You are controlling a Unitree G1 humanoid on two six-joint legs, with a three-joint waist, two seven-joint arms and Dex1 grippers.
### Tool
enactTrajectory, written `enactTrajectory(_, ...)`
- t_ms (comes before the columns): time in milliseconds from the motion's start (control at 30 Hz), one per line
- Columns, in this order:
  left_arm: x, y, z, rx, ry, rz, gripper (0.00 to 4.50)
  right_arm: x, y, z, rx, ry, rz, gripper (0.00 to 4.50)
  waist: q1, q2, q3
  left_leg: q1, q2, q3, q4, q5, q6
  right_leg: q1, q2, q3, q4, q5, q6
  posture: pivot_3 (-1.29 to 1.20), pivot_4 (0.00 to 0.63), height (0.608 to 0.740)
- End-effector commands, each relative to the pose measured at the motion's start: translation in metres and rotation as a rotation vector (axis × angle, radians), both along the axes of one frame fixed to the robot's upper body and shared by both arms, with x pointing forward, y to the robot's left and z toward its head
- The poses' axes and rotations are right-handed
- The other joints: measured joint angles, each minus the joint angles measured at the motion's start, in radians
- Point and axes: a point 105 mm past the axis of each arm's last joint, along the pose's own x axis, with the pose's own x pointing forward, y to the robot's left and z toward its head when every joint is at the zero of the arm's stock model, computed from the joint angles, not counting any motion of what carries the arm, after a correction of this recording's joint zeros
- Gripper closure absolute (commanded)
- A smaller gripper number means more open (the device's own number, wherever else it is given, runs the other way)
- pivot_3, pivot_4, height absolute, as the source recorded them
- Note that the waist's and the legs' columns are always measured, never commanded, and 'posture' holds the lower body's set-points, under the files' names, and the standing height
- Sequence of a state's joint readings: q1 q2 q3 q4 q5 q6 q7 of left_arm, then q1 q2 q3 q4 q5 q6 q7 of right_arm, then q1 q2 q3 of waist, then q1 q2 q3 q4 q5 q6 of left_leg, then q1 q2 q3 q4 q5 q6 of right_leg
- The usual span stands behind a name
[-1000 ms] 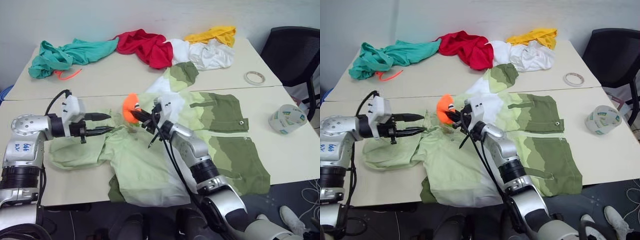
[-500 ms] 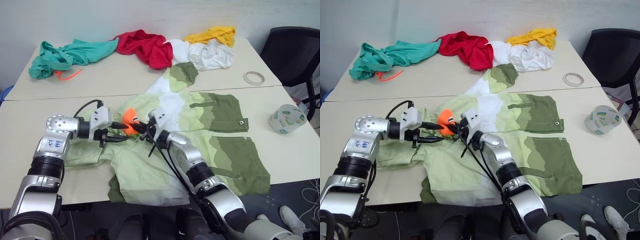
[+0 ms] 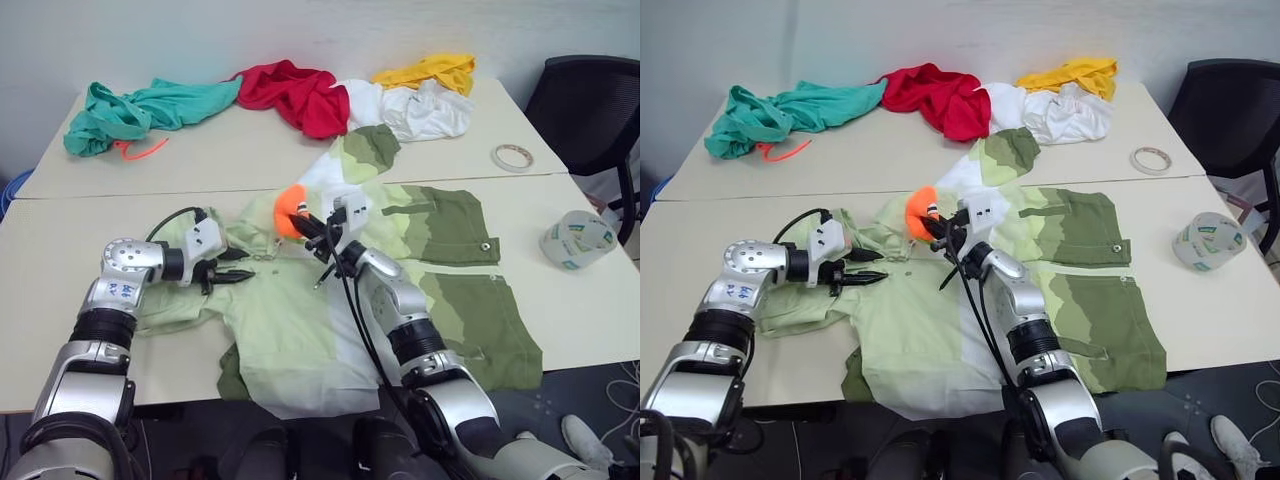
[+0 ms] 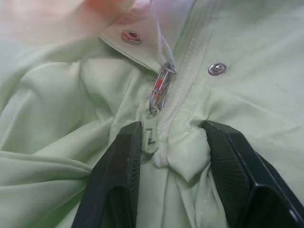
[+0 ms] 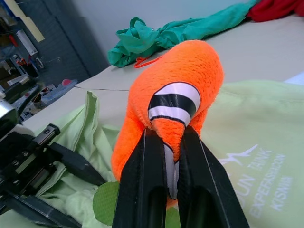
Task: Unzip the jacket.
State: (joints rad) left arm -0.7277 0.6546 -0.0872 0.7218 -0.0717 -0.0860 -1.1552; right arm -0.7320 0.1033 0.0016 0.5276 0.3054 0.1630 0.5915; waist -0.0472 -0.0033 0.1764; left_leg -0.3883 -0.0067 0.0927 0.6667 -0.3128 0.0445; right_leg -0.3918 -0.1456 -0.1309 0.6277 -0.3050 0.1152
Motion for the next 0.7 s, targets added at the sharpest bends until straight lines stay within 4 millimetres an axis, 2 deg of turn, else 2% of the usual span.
enactTrajectory(33, -0.001, 0.012, -0.021, 0.059, 0.108, 0.077, 2.4, -0.008, -0.002, 0.015, 0.03, -0.038, 0.03, 4.5, 0.002, 0.0, 0.0, 0.0, 0.0, 0.0, 0.0, 0.0, 0.0, 0.0, 0.0, 0.0, 0.0, 0.0, 0.0, 0.0, 0.15, 0.74)
enactTrajectory(100, -0.006, 0.018, -0.032, 0.079, 0.197, 0.111, 2.4, -0.008, -0.014, 0.015, 0.03, -0.037, 0.011, 4.5, 0.003, 0.0, 0.0, 0.0, 0.0, 0.0, 0.0, 0.0, 0.0, 0.0, 0.0, 0.0, 0.0, 0.0, 0.0, 0.0, 0.15, 0.74)
enactTrajectory(333, -0.019, 0.031, -0.058, 0.143, 0.301, 0.171, 2.4, 0.007, -0.069, 0.021, -0.004, -0.053, -0.132, 4.5, 0.0, 0.001, -0.001, 0.003, 0.0, 0.001, -0.001, 0.0, 0.0, 0.001, 0.0, 0.001, 0.0, 0.0, 0.0, 0.0, 0.15, 0.74)
enactTrajectory(567, -0.026, 0.035, -0.069, 0.141, 0.343, 0.202, 2.4, 0.017, -0.109, 0.032, -0.035, -0.082, -0.221, 4.5, -0.006, 0.007, -0.005, 0.005, 0.001, 0.002, -0.001, 0.0, 0.0, 0.002, -0.001, 0.002, 0.0, 0.0, 0.0, 0.0, 0.15, 0.74)
enactTrajectory(700, -0.029, 0.038, -0.071, 0.142, 0.336, 0.208, 2.4, 0.013, -0.142, 0.038, -0.079, -0.108, -0.265, 4.5, -0.006, 0.008, -0.005, 0.011, 0.001, 0.003, -0.004, 0.0, -0.001, 0.007, -0.002, 0.002, -0.001, 0.0, 0.0, 0.0, 0.15, 0.74)
